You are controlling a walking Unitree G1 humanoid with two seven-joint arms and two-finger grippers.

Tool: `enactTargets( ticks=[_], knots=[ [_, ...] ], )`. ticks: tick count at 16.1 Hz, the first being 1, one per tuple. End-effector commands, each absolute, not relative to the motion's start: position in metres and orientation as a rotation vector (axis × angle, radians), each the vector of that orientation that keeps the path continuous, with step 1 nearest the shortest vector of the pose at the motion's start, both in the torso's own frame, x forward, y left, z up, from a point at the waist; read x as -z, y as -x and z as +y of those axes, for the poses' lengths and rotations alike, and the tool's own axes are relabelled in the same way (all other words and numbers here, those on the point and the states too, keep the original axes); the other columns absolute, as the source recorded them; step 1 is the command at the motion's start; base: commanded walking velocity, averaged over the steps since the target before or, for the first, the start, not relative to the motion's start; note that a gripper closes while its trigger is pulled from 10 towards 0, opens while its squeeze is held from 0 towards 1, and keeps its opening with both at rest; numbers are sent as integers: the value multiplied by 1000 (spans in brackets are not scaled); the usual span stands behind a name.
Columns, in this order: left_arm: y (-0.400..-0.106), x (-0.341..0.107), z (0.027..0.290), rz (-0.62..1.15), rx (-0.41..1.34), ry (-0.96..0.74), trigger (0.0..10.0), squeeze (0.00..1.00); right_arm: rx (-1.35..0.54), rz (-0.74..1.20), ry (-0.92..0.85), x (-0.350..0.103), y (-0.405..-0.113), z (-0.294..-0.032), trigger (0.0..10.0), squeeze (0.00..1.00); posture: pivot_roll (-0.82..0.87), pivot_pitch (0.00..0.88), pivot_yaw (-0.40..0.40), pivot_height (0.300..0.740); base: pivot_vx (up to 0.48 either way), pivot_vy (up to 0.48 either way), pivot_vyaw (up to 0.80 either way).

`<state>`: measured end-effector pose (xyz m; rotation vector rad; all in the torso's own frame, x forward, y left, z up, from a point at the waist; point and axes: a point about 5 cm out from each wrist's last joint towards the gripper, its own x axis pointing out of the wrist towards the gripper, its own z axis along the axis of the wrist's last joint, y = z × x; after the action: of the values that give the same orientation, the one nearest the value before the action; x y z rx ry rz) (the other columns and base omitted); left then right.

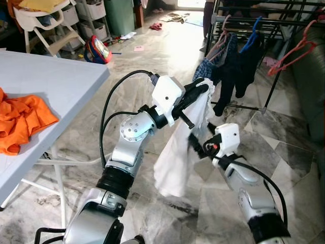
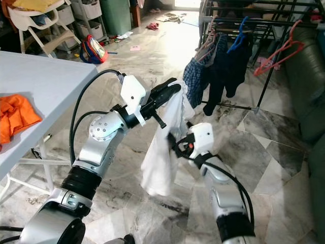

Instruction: Hang hanger

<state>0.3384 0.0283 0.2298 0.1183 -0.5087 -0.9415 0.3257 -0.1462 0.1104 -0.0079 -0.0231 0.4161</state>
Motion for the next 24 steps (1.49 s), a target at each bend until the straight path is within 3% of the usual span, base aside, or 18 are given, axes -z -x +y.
enactTargets(
  ticks=[1,2,3,4,17,24],
  knots=[
    [-335,-238,28,-541,959,-123,10000,0,-375,-29,24,-112,-329,-152,10000,0,25,151,71,740,0,0,0],
    [-334,-240,29,-545,960,-122,10000,0,-351,-21,30,-110,-331,-156,8824,0,28,151,69,740,0,0,0],
    [-334,-242,30,-550,962,-122,10000,0,-339,-10,37,-108,-331,-159,3804,0,29,151,69,740,0,0,0],
    [-333,-246,31,-555,962,-115,10000,0,-306,12,48,-102,-331,-165,0,0,33,151,67,740,0,0,0],
    [-322,-256,31,-558,971,-81,10000,0,-51,-30,68,-103,-339,-211,0,0,36,183,73,740,0,0,0],
    [-328,-225,47,-448,904,-129,10000,0,96,-215,70,-146,-335,-252,0,0,28,201,71,740,0,0,0]
  ],
)
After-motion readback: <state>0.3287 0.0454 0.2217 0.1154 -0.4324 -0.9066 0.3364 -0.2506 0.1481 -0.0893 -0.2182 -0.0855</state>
